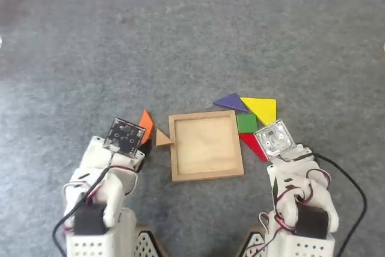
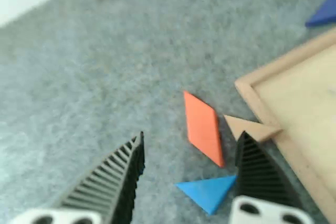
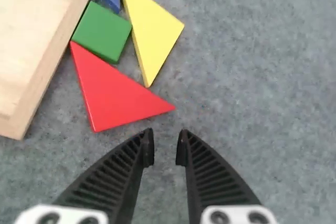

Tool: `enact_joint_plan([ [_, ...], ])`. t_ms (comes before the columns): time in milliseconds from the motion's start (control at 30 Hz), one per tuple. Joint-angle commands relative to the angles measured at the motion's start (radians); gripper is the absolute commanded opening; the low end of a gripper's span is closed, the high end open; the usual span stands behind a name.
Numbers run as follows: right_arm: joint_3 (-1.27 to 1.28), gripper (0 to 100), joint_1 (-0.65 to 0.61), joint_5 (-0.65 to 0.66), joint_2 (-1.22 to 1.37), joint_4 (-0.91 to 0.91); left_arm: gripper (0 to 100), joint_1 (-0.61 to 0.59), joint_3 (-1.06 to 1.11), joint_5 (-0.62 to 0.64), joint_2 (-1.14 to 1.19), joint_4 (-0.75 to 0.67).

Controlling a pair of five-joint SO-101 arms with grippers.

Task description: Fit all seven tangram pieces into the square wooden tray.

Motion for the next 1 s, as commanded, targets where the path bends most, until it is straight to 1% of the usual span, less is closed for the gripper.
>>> enact_joint_plan([
  [0,-0.17,8.8,0.01,0.017,0.174,0.004,27,0.005,-0.189,-0.011,0.005,0.068],
  [67,-0.276,8.8,0.008,0.015,0.315,0.004,27,0.006,-0.252,-0.009,0.081,0.078],
  [167,-0.448,8.8,-0.01,0.014,0.564,0.001,27,0.008,-0.377,0.017,0.29,0.077],
  [300,-0.646,8.8,-0.071,-0.032,0.914,-0.012,27,0.014,-0.568,0.146,0.666,0.071],
  [433,-0.809,8.8,-0.15,-0.035,1.214,-0.051,28,0.009,-0.697,0.328,1.046,0.049],
  [500,-0.868,9.3,-0.185,-0.035,1.348,-0.084,28,0.009,-0.716,0.364,1.204,0.005],
  [567,-0.921,12.5,-0.211,-0.035,1.472,-0.117,28,0.002,-0.717,0.368,1.32,-0.055],
  [667,-0.984,20.6,-0.226,-0.035,1.615,-0.17,28,-0.037,-0.717,0.365,1.421,-0.12],
  [767,-1.033,27.3,-0.226,-0.035,1.719,-0.213,28,-0.075,-0.717,0.365,1.452,-0.153],
  [833,-1.054,28.1,-0.226,-0.031,1.768,-0.239,28,-0.092,-0.717,0.365,1.453,-0.157],
  [967,-1.088,28.1,-0.222,0.025,1.844,-0.26,28,-0.127,-0.717,0.365,1.453,-0.155],
])
